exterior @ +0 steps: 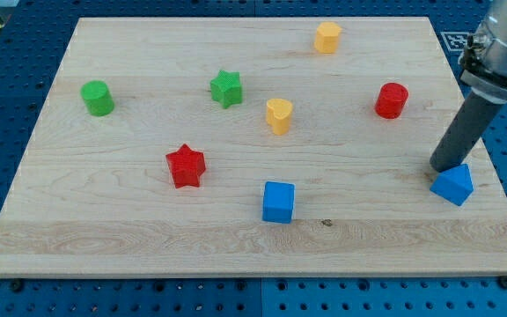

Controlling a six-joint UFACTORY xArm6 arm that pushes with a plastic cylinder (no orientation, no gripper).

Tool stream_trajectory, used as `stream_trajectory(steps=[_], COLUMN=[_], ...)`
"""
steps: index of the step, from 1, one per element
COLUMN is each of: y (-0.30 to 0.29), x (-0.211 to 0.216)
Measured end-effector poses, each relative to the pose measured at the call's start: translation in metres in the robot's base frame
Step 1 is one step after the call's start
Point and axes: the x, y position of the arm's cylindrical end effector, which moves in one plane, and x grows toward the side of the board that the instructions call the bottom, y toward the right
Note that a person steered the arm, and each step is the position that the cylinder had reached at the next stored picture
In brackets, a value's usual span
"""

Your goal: Move the blue triangle towards the blue cube

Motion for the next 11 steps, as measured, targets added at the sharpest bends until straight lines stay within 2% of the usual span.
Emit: stream_trajectory(steps=[1,2,5,8,10,11], y=[0.032,0.043,-0.065,-0.095,-0.105,-0.088], x=[0.003,0.031,0.034,0.005,0.020,0.027])
